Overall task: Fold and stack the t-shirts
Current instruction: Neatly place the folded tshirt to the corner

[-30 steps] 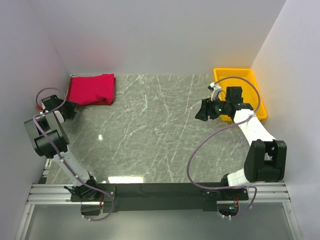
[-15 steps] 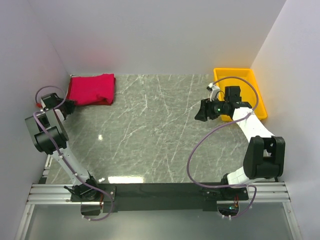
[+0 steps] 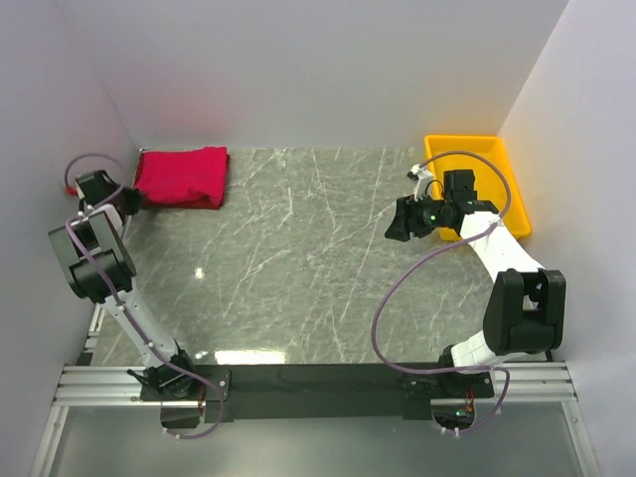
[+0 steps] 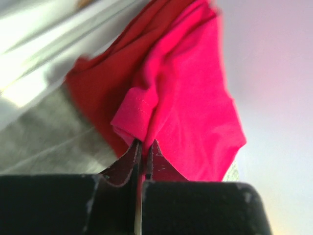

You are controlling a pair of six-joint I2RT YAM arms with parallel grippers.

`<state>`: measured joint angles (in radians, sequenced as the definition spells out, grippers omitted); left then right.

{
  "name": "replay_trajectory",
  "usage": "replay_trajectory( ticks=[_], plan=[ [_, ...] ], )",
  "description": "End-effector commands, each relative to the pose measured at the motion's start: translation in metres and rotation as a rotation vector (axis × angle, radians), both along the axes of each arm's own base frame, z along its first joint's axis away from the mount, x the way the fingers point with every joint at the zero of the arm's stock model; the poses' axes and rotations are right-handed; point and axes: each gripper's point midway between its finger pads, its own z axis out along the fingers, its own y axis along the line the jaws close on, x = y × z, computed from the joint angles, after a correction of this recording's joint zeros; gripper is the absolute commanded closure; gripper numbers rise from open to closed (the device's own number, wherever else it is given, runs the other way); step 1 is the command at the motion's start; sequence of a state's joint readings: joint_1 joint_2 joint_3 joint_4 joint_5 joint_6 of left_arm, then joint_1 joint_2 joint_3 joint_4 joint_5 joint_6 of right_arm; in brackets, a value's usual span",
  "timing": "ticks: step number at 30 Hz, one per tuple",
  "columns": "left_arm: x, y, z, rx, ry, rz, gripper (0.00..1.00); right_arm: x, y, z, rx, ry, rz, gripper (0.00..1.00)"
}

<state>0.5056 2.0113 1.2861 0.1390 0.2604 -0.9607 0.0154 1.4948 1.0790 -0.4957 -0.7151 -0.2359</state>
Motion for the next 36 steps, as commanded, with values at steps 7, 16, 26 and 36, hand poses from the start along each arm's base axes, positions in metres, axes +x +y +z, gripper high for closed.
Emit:
replay_trajectory(
  ticks=[7,16,26,36],
  plan=[
    [0.028,0.064,0.087,0.398,-0.084,-0.007,0.99,0.009,0.003,0.010,-0.012,-0.034,0.018,0.31],
    [0.018,0.074,0.037,0.398,0.077,-0.021,0.71,0.007,0.004,0.011,-0.019,-0.033,0.023,0.31],
    [-0.018,0.076,0.101,0.474,0.035,0.037,0.49,0.007,0.007,0.015,-0.004,-0.048,0.034,0.31],
    [-0.029,0.034,0.127,0.306,-0.178,-0.047,0.60,0.007,0.009,0.016,0.009,-0.059,0.045,0.32]
  ],
)
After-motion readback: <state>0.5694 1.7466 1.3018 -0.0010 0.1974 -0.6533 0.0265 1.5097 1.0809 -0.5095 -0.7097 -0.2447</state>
